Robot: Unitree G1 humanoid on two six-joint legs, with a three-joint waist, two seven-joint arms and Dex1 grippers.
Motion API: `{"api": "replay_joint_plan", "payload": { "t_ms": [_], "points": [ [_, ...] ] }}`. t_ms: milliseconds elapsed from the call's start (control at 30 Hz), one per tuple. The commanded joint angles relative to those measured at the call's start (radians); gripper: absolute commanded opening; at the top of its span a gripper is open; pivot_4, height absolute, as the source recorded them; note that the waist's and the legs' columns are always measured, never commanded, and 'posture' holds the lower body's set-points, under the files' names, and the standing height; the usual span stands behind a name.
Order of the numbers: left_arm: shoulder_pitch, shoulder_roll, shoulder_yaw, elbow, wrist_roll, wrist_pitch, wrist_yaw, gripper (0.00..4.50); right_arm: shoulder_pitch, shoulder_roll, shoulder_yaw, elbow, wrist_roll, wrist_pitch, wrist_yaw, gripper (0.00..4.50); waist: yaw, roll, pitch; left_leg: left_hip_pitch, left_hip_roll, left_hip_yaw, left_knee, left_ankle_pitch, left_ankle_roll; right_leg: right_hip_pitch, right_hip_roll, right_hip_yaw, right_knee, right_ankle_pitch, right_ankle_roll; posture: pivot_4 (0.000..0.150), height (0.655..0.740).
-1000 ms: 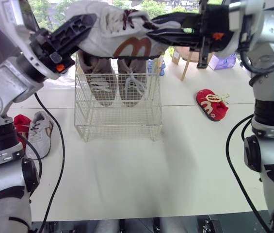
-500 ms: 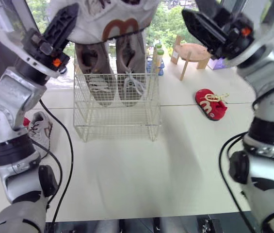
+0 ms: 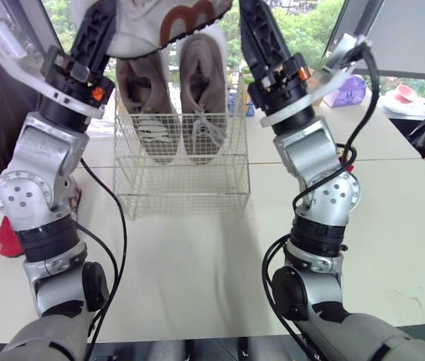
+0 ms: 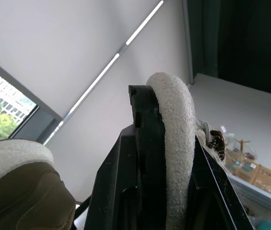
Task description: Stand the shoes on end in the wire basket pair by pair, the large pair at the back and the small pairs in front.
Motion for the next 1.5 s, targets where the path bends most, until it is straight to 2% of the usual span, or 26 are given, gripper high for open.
{"api": "replay_joint_plan", "payload": {
  "t_ms": [33, 367, 467, 600, 667, 700, 767, 800, 867, 1000, 1033, 1200, 1333, 1500],
  "points": [
    [-0.008, 0.007, -0.012, -0.032, 0.014, -0.006, -0.021, 0.44, -0.033, 0.011, 0.033, -0.036, 0.034, -0.022, -0.004, 4.37, -0.001, 0.000, 0.000, 0.000, 0.000, 0.000, 0.000, 0.000, 0.000, 0.000, 0.000, 0.000, 0.000, 0.000, 0.000, 0.150, 0.7400],
    [0.032, -0.007, -0.047, -0.066, 0.035, -0.007, -0.023, 0.44, -0.067, -0.010, 0.017, -0.009, 0.074, -0.068, -0.036, 4.37, -0.001, 0.000, 0.000, 0.000, 0.000, 0.000, 0.000, 0.000, 0.000, 0.000, 0.000, 0.000, 0.000, 0.000, 0.000, 0.150, 0.7400],
    [0.042, -0.008, -0.051, -0.073, 0.045, -0.012, -0.022, 0.44, -0.061, -0.013, 0.026, -0.022, 0.086, -0.065, -0.035, 3.67, 0.000, 0.000, 0.000, 0.000, 0.000, 0.000, 0.000, 0.000, 0.000, 0.000, 0.000, 0.000, 0.000, 0.000, 0.000, 0.150, 0.7400],
    [0.044, -0.003, -0.057, -0.072, 0.066, -0.013, -0.022, 0.44, -0.057, -0.019, 0.031, -0.026, 0.101, -0.059, -0.036, 1.91, 0.000, 0.000, 0.000, 0.000, 0.000, 0.000, 0.000, 0.000, 0.000, 0.000, 0.000, 0.000, 0.000, 0.000, 0.000, 0.150, 0.7400],
    [0.048, 0.000, -0.060, -0.076, 0.076, -0.009, -0.024, 0.44, -0.056, -0.024, 0.035, -0.022, 0.103, -0.055, -0.033, 1.21, 0.000, 0.000, 0.000, 0.000, 0.000, 0.000, 0.000, 0.000, 0.000, 0.000, 0.000, 0.000, 0.000, 0.000, 0.000, 0.150, 0.7400],
    [0.050, 0.001, -0.062, -0.078, 0.081, -0.007, -0.024, 0.44, -0.055, -0.027, 0.035, -0.022, 0.105, -0.053, -0.035, 1.02, 0.000, 0.000, 0.000, 0.000, 0.000, 0.000, 0.000, 0.000, 0.000, 0.000, 0.000, 0.000, 0.000, 0.000, 0.000, 0.150, 0.7400],
    [0.065, 0.017, -0.072, -0.087, 0.089, 0.013, -0.033, 0.44, -0.055, -0.035, 0.033, -0.025, 0.113, -0.047, -0.040, 0.99, -0.001, 0.000, 0.000, 0.000, 0.000, 0.000, 0.000, 0.000, 0.000, 0.000, 0.000, 0.000, 0.000, 0.000, 0.000, 0.150, 0.7400],
    [0.075, 0.025, -0.076, -0.092, 0.094, 0.022, -0.030, 1.35, -0.057, -0.043, 0.031, -0.027, 0.118, -0.043, -0.042, 0.99, -0.001, 0.000, 0.000, 0.000, 0.000, 0.000, 0.000, 0.000, 0.000, 0.000, 0.000, 0.000, 0.000, 0.000, 0.000, 0.150, 0.7400],
    [0.098, 0.037, -0.079, -0.109, 0.092, 0.034, -0.022, 2.19, -0.059, -0.053, 0.027, -0.029, 0.123, -0.041, -0.044, 0.99, -0.001, 0.000, 0.000, 0.000, 0.000, 0.000, -0.001, 0.000, 0.000, 0.000, 0.000, 0.000, 0.000, 0.000, 0.000, 0.150, 0.7400],
    [0.174, 0.072, -0.056, -0.167, 0.070, 0.049, 0.026, 4.26, -0.072, -0.084, 0.015, -0.024, 0.131, -0.041, -0.039, 0.99, -0.004, 0.000, 0.000, 0.000, 0.001, 0.000, -0.001, 0.000, 0.000, 0.000, 0.000, 0.000, 0.000, 0.000, 0.000, 0.150, 0.7400],
    [0.198, 0.081, -0.050, -0.185, 0.056, 0.054, 0.041, 4.41, -0.078, -0.099, 0.008, -0.019, 0.136, -0.039, -0.035, 0.99, -0.003, 0.000, 0.000, 0.000, 0.001, 0.000, -0.001, 0.000, 0.000, 0.000, 0.000, 0.000, 0.000, 0.000, 0.000, 0.150, 0.7400],
    [0.341, 0.166, -0.049, -0.322, 0.013, 0.092, 0.120, 4.41, -0.127, -0.261, -0.023, 0.049, 0.119, -0.008, 0.076, 0.99, 0.000, 0.000, 0.000, 0.000, 0.001, 0.000, -0.002, 0.000, 0.000, 0.000, 0.000, 0.000, 0.000, 0.000, 0.000, 0.150, 0.7400],
    [0.505, 0.236, -0.038, -0.430, -0.010, 0.105, 0.200, 4.41, -0.206, -0.472, 0.026, 0.252, -0.049, -0.030, 0.355, 0.99, 0.001, 0.000, 0.000, 0.001, 0.001, 0.000, -0.002, 0.000, 0.001, 0.001, 0.000, 0.000, -0.002, 0.000, -0.001, 0.150, 0.7400],
    [0.626, 0.224, -0.050, -0.528, 0.042, 0.048, 0.270, 4.41, -0.297, -0.655, 0.158, 0.461, -0.313, -0.162, 0.693, 0.99, 0.000, 0.000, 0.000, 0.001, 0.001, 0.001, -0.001, 0.000, 0.001, 0.001, 0.000, 0.000, -0.002, -0.002, -0.004, 0.150, 0.7400]
  ]
}}
